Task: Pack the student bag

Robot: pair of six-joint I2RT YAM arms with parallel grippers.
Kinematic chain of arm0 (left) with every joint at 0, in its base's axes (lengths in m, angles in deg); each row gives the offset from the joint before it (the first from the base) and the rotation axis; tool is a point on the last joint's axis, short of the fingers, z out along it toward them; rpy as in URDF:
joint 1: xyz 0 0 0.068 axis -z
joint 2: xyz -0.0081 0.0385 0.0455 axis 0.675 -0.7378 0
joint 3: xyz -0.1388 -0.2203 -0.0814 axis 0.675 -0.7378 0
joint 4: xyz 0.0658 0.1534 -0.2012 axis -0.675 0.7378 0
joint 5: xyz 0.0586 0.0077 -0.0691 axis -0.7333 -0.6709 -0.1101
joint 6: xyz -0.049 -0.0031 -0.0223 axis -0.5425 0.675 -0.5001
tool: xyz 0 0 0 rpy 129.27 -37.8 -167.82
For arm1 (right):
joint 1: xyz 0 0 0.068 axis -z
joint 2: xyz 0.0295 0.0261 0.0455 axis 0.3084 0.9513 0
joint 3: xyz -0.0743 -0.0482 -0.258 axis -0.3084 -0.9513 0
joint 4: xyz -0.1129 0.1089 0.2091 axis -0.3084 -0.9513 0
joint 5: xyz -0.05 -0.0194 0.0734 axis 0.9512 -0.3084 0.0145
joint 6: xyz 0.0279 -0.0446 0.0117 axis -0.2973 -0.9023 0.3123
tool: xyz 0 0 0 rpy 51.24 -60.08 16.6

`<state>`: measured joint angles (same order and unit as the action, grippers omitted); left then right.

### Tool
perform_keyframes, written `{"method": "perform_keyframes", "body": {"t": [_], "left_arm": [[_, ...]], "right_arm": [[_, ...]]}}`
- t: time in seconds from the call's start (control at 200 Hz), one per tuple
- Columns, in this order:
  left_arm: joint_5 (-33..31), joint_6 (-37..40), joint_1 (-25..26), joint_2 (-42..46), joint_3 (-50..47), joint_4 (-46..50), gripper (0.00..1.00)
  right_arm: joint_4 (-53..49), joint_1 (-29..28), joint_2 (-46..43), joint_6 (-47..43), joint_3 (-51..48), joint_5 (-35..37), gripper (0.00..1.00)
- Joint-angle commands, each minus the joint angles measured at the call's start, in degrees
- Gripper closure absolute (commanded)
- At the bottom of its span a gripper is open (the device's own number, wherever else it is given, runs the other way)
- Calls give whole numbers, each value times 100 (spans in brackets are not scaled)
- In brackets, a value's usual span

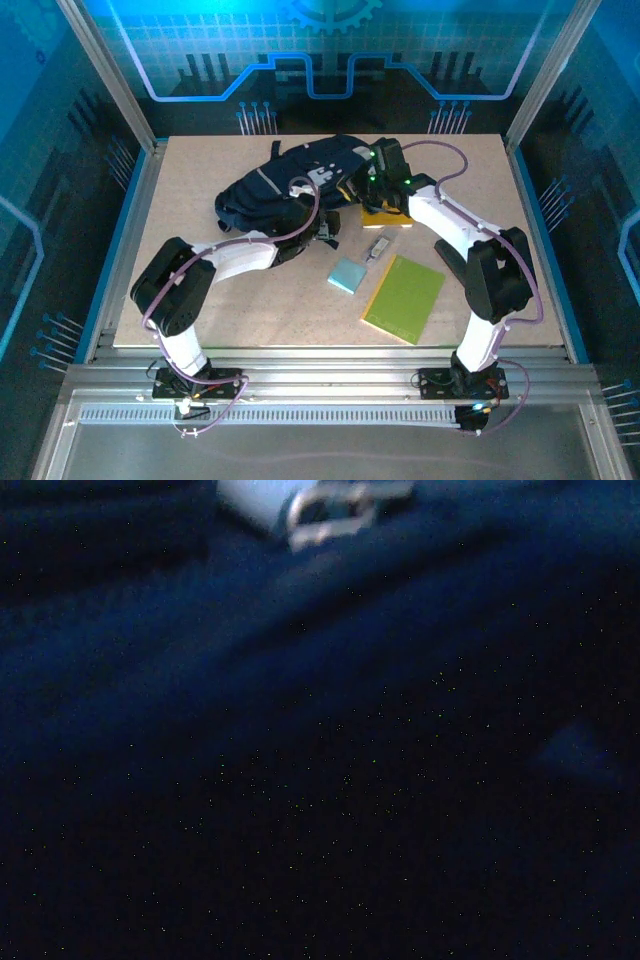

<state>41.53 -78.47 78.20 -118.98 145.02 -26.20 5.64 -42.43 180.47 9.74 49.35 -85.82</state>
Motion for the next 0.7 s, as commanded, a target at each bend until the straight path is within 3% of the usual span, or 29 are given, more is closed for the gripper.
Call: {"method": "perform_keyframes", "body": {"t": [0.0, 0.115, 0.285, 0.695], "left_arm": [[-339, 406, -25, -109, 292, -729, 36], [-371, 431, -47, -80, 246, -932, 55], [-212, 366, -59, -28, 236, -795, 100], [857, 291, -134, 680, -118, 1372, 100]], "right_arm": [[386, -119, -89, 133, -71, -514, 100], [526, -98, -110, 199, -290, -506, 100], [541, 20, -94, 108, -352, -382, 100], [102, 636, -203, -803, -213, 278, 100]]}}
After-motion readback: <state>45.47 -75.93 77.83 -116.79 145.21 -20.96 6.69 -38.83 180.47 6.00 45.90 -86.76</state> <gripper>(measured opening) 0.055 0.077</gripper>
